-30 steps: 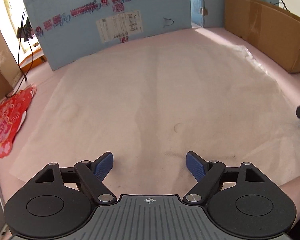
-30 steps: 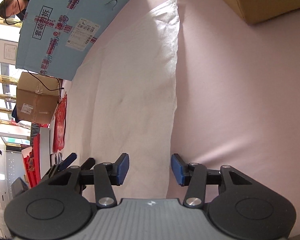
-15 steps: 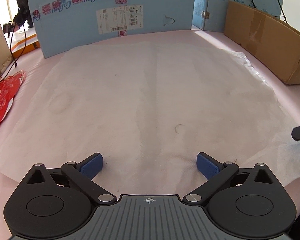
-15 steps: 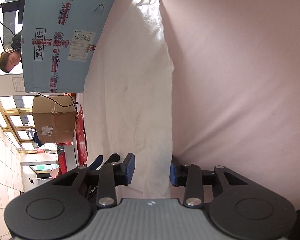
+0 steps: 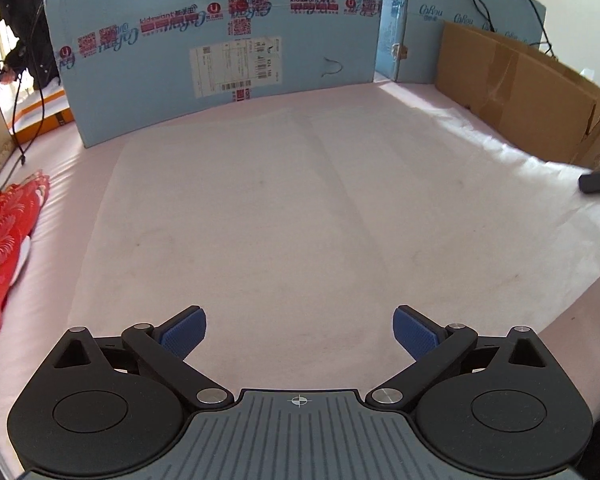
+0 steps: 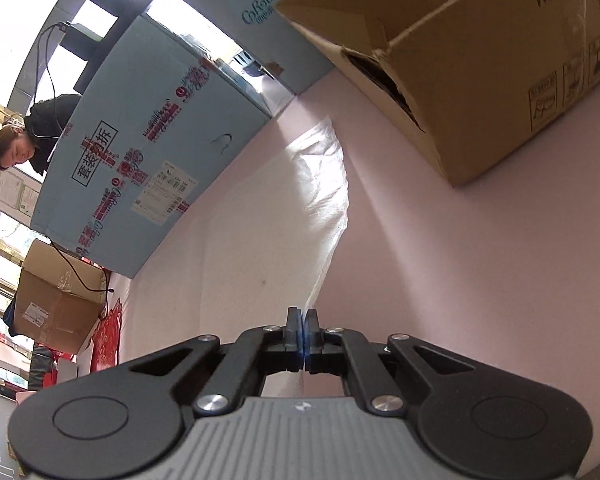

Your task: Fold shopping bag

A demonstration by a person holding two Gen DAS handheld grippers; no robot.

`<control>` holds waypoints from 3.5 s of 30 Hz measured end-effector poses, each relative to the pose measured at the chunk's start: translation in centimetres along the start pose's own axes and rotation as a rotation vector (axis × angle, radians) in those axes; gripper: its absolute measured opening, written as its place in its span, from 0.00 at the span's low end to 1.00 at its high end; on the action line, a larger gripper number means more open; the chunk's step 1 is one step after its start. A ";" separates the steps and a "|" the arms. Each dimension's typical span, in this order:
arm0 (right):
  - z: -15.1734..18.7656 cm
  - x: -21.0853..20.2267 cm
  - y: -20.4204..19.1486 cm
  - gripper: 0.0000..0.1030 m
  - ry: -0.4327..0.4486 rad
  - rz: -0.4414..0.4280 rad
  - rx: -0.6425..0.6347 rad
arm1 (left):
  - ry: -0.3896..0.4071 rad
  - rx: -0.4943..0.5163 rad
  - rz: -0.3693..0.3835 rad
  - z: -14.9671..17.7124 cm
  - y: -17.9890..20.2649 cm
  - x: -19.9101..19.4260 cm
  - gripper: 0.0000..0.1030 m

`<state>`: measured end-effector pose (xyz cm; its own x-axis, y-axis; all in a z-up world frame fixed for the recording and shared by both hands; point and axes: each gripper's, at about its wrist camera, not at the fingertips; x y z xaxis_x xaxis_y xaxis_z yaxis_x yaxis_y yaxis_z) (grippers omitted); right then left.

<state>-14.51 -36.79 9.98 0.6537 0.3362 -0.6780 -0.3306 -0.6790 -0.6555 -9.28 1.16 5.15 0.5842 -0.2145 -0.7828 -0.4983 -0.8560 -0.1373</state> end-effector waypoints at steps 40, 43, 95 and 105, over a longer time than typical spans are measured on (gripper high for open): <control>9.0 19.4 -28.9 0.01 -0.400 -0.556 -0.645 | -0.043 -0.245 -0.243 5.3 -8.7 -3.3 0.98; 9.8 20.2 -28.9 0.01 -0.423 -0.538 -0.654 | -0.037 -0.273 -0.266 5.3 -9.0 -4.2 0.98; -6.7 29.0 -13.7 0.58 -0.323 -0.297 -0.171 | -0.091 -0.269 -0.104 3.5 -3.8 -2.5 1.00; -6.4 27.7 -15.0 0.06 -0.292 -0.280 -0.222 | -0.098 -0.255 -0.173 2.8 -3.2 -3.3 1.00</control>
<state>12.93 -21.42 3.15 0.4675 0.6746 -0.5713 0.0057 -0.6485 -0.7612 -11.41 5.95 6.52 0.5753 -0.0199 -0.8177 -0.2137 -0.9686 -0.1267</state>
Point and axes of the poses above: each gripper's, at about its wrist camera, not at the fingertips, and x roughly the way its jaws point, y to its right, z to its underside, and after that the axes turned 5 degrees about x, right-handed
